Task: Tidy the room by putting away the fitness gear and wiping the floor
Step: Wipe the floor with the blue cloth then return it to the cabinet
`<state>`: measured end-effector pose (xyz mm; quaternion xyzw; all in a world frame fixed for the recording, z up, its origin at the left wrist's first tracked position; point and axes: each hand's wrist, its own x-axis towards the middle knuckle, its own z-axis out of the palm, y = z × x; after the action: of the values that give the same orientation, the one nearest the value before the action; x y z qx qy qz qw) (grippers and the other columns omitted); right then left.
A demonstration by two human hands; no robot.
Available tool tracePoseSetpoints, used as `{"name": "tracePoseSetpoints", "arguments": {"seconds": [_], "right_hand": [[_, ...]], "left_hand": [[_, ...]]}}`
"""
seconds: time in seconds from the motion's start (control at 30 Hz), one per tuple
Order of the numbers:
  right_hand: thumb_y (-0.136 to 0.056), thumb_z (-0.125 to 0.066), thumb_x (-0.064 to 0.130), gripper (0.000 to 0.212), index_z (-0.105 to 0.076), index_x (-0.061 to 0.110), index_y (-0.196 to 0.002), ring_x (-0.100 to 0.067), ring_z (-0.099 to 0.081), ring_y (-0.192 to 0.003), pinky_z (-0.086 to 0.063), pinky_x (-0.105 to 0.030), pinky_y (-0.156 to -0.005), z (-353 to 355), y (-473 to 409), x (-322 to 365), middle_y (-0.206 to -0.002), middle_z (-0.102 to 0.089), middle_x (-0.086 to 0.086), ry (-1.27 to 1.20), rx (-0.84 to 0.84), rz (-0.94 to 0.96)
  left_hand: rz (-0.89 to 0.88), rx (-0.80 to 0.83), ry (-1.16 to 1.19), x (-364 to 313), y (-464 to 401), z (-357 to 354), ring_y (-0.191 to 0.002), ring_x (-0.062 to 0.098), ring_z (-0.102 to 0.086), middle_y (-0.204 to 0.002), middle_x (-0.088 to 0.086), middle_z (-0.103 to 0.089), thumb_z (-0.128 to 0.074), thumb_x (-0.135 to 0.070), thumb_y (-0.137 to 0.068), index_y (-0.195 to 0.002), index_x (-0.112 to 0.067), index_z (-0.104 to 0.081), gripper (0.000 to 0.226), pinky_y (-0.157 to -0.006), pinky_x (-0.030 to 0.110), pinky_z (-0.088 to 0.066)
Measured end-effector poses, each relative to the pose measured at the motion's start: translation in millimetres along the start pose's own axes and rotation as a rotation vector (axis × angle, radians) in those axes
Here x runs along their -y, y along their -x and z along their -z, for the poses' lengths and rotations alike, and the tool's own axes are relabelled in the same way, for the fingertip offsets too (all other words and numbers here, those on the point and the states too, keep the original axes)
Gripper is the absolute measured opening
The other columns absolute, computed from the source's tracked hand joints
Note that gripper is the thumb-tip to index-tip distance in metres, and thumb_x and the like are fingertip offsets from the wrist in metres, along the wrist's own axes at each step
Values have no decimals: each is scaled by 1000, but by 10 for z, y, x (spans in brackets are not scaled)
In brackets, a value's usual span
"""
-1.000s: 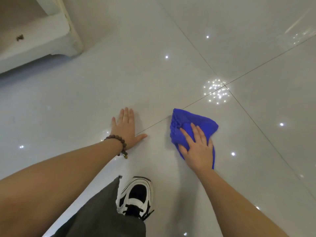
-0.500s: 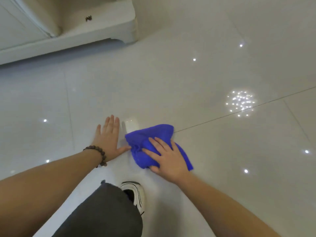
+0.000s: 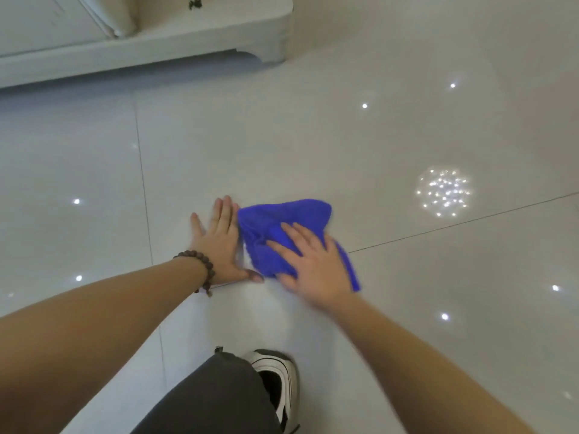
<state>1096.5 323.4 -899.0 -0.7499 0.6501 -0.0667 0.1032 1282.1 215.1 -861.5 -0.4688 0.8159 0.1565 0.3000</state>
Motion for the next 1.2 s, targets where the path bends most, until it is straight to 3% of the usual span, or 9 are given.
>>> {"name": "tracePoseSetpoints", "arguments": {"seconds": [0.07,0.23,0.4,0.5,0.73,0.87,0.97,1.1,1.2], "right_hand": [[-82,-41,53,58,-48,34,-136,-22,-35,-135,-37,-50,-100,102,-41,-657,-148,-41,-2,70,-98,-81],[-93,-41,48,56,-31,33,-146,-24,-18,-143,-20,-54,-109,275,-374,-1002,-157,-21,-3,-43,-238,-1024],[-83,-35,50,62,-42,31,-141,-25,-32,-139,-21,-53,-106,-179,-274,764,-152,-34,-5,-24,-96,-413],[-79,-39,52,61,-51,29,-135,-24,-40,-133,-35,-52,-101,-102,-180,366,-147,-43,-4,-9,-25,-94],[-89,-39,45,60,-36,25,-145,-27,-22,-141,-21,-57,-108,287,-231,-940,-155,-25,-8,-37,-228,-1098],[-81,-40,52,61,-48,30,-137,-26,-33,-136,-32,-53,-101,-140,-143,478,-149,-39,-5,-12,-75,-249],[-80,-43,56,60,-51,33,-134,-22,-37,-134,-35,-52,-102,-37,-291,-89,-148,-42,-1,23,-62,40],[-88,-38,50,60,-36,27,-144,-25,-22,-141,-19,-54,-110,358,-756,-1486,-155,-25,-4,-11,-188,-759],[-92,-38,46,59,-30,28,-147,-25,-14,-144,-11,-56,-111,364,-1250,-1181,-158,-18,-4,-86,-249,-1155]], "left_hand": [[-29,27,-29,24,-24,-7,-139,28,34,-149,13,40,-26,-104,-37,-142,-5,33,156,-111,66,3],[-100,76,-85,170,-52,-31,-132,28,45,-140,12,52,-37,-102,-41,-133,-7,45,156,-109,68,9],[-105,85,-75,160,-72,-39,-135,29,41,-145,11,47,-40,-98,-45,-139,-20,39,146,-109,68,7],[-107,72,-88,166,-67,-42,-134,29,42,-145,10,47,-42,-98,-48,-138,-21,40,145,-109,68,6],[-95,86,-82,191,-89,-56,-129,28,47,-139,10,54,-37,-103,-37,-130,-10,49,156,-108,69,9],[-94,111,-84,160,-92,-61,-126,29,49,-140,12,51,-39,-101,-42,-133,-19,46,149,-107,70,8],[-112,101,-73,165,-93,-47,-126,29,50,-140,11,51,-40,-100,-44,-132,-19,46,147,-107,69,13],[-125,102,-47,198,-86,-66,-129,28,48,-139,10,54,-39,-102,-41,-131,-11,48,155,-107,69,12],[-130,108,-29,214,-96,-67,-128,28,49,-139,10,53,-40,-102,-41,-132,-11,47,155,-106,70,12]]}}
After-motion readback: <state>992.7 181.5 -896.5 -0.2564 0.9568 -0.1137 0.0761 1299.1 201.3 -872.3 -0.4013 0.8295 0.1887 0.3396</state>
